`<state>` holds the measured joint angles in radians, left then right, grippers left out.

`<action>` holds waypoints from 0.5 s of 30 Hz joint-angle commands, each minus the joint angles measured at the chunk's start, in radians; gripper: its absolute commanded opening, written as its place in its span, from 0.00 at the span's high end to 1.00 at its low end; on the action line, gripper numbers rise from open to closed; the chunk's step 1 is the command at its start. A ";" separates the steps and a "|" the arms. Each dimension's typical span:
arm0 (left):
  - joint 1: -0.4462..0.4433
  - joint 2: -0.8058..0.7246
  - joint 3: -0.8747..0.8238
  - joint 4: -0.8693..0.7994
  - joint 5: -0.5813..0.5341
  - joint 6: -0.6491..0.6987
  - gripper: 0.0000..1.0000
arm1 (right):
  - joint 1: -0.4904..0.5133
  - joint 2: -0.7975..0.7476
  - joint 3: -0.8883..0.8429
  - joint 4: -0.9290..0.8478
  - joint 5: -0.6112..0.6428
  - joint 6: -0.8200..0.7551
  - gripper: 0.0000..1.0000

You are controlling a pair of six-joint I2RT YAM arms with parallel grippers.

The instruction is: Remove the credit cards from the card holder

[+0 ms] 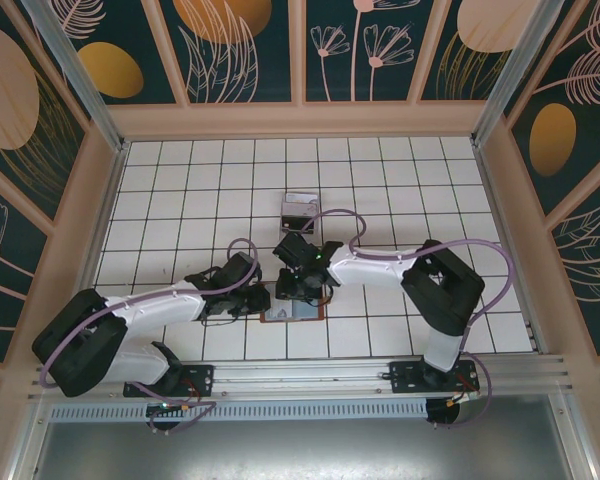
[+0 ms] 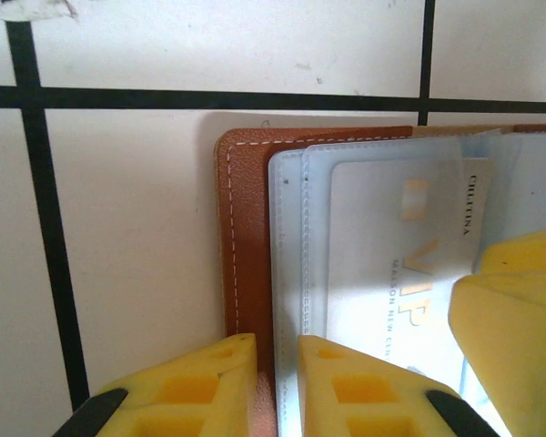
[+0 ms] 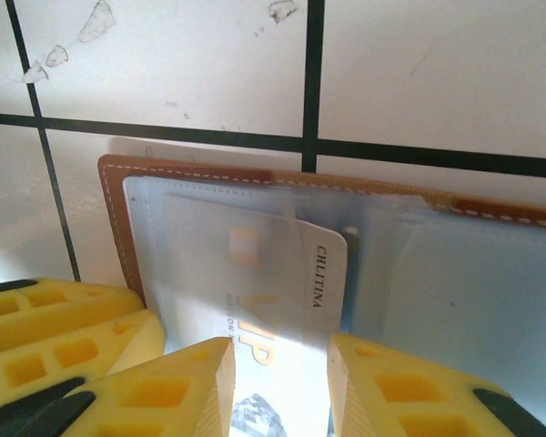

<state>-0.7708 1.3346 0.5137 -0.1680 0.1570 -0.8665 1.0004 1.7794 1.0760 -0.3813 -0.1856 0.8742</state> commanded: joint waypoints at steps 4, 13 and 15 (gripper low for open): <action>0.001 0.052 0.032 -0.016 0.029 0.036 0.78 | -0.018 -0.041 -0.073 0.076 -0.030 0.028 0.72; 0.001 0.103 0.036 -0.088 -0.026 0.064 0.79 | -0.033 -0.028 -0.134 0.136 -0.055 0.038 0.77; 0.001 0.112 0.034 -0.094 -0.032 0.067 0.80 | -0.035 -0.031 -0.144 0.137 -0.054 0.037 0.76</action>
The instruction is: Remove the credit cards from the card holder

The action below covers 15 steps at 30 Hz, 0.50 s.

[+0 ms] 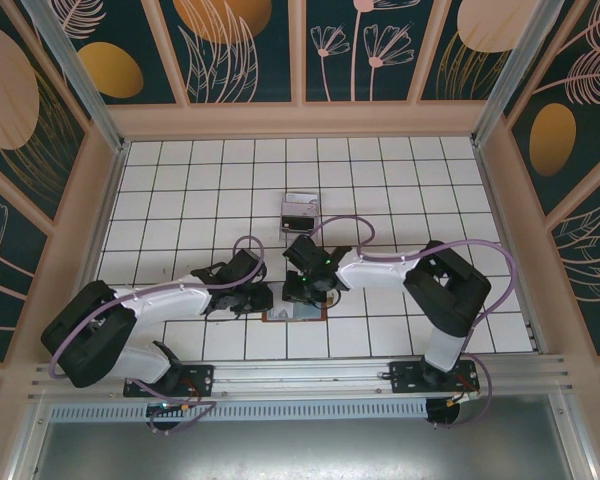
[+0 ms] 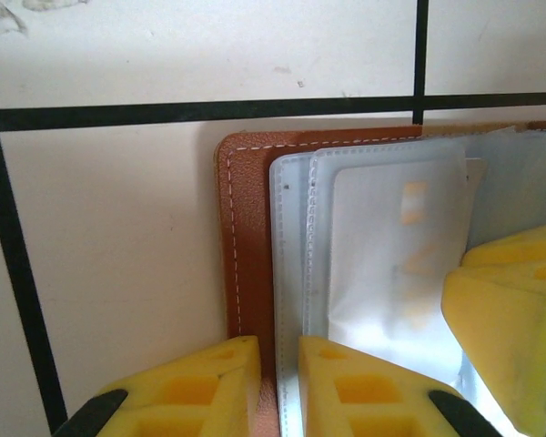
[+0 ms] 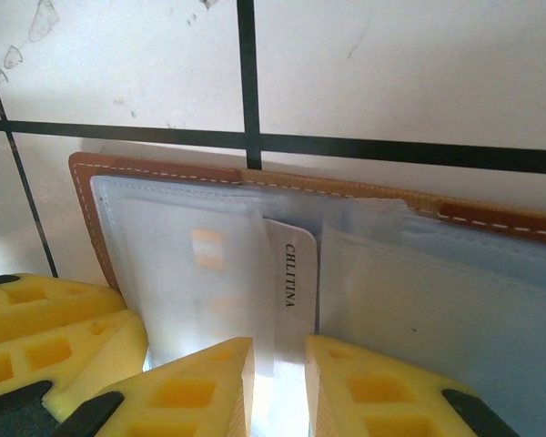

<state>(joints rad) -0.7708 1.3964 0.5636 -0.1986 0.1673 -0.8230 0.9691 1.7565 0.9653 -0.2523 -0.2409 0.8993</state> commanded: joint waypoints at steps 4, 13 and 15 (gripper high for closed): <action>0.000 0.065 -0.015 -0.085 -0.065 0.031 0.80 | -0.010 -0.026 -0.044 -0.005 0.019 0.015 0.71; 0.000 0.090 -0.017 -0.102 -0.078 0.032 0.81 | -0.020 -0.062 -0.073 0.009 0.019 0.020 0.72; 0.000 0.096 -0.018 -0.101 -0.078 0.032 0.81 | -0.020 -0.063 -0.076 0.016 0.014 0.020 0.72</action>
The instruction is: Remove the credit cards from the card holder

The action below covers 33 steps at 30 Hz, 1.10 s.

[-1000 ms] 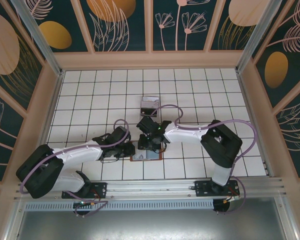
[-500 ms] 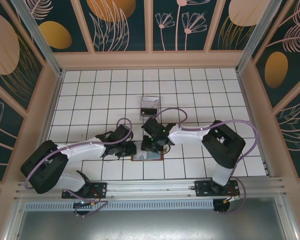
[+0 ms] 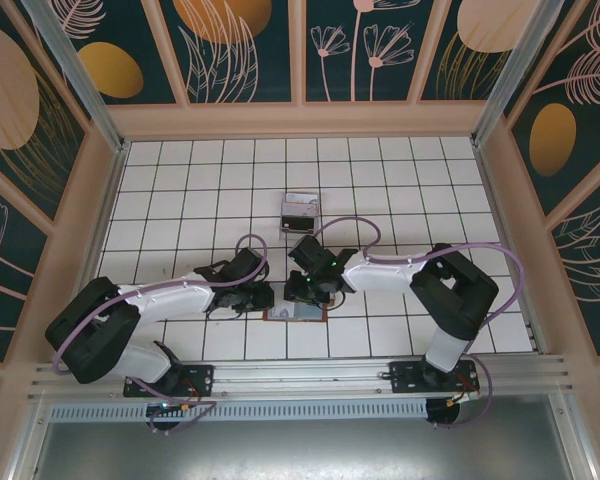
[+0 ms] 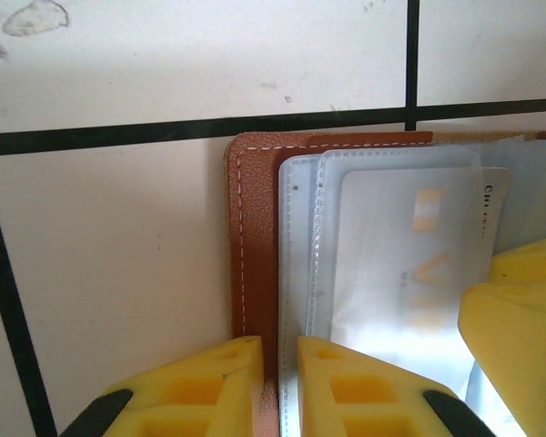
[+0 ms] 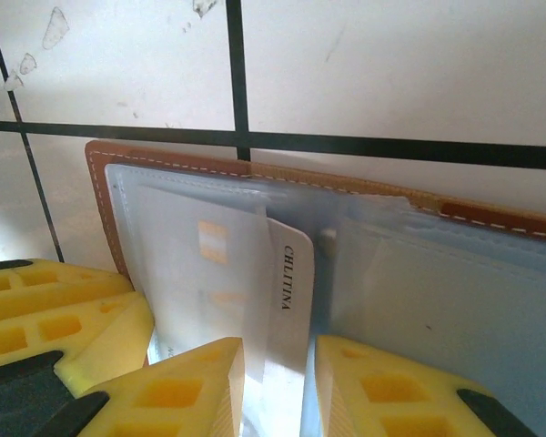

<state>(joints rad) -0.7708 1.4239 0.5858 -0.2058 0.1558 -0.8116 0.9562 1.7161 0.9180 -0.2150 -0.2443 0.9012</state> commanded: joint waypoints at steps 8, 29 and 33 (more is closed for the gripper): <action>0.000 0.089 -0.044 -0.080 -0.053 0.023 0.83 | -0.015 -0.015 -0.069 0.050 -0.010 0.019 0.79; 0.000 0.121 -0.083 -0.052 -0.046 0.008 0.84 | -0.045 -0.084 -0.210 0.185 -0.026 0.084 0.81; 0.001 0.129 -0.086 -0.047 -0.045 0.005 0.84 | -0.048 -0.093 -0.224 0.198 -0.022 0.094 0.81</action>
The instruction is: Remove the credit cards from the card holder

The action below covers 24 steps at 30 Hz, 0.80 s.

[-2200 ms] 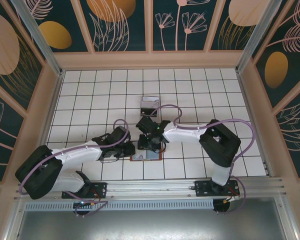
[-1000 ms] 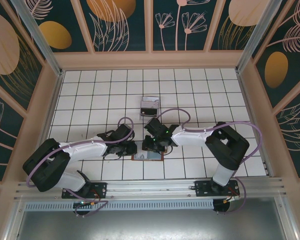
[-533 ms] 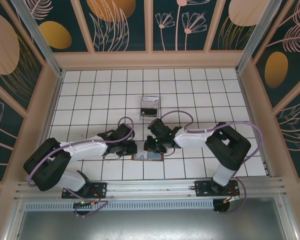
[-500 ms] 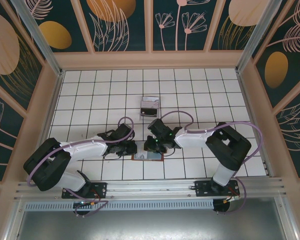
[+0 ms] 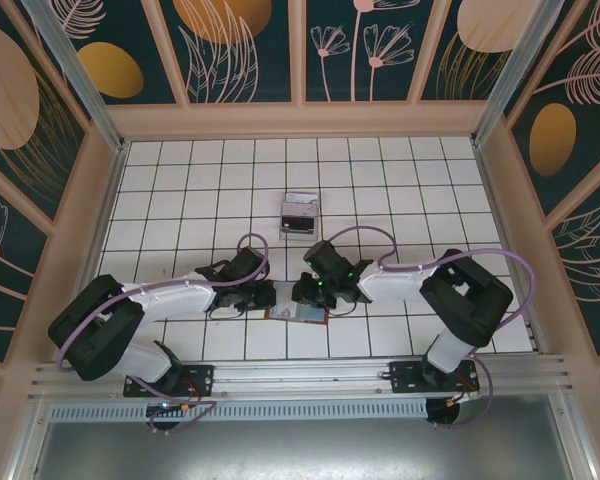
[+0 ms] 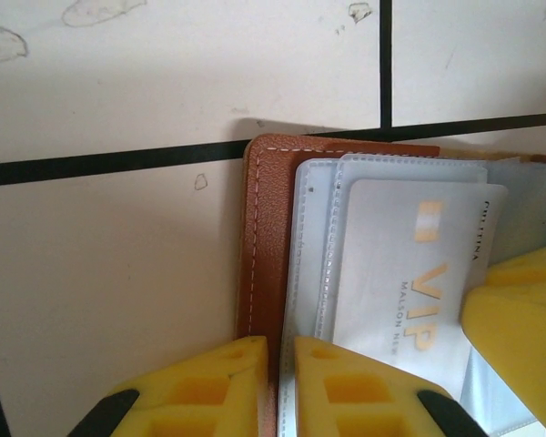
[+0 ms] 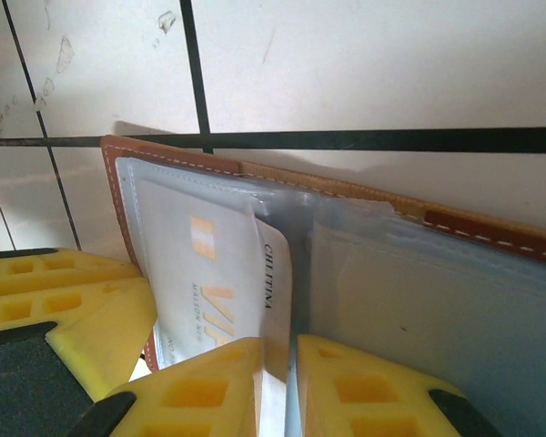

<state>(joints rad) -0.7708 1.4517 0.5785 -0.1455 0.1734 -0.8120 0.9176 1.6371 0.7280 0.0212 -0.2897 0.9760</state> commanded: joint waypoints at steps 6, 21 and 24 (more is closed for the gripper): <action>0.000 0.111 -0.081 -0.108 -0.062 0.004 0.83 | -0.012 -0.025 -0.057 -0.008 0.020 0.037 0.83; 0.001 0.121 -0.082 -0.089 -0.035 0.011 0.83 | -0.014 -0.006 -0.086 0.082 -0.036 0.060 0.83; 0.001 0.121 -0.083 -0.082 -0.022 0.013 0.84 | -0.013 0.009 -0.082 0.095 -0.050 0.059 0.83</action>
<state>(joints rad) -0.7704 1.4616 0.5751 -0.1196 0.1833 -0.8120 0.9085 1.6154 0.6643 0.1158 -0.3145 1.0309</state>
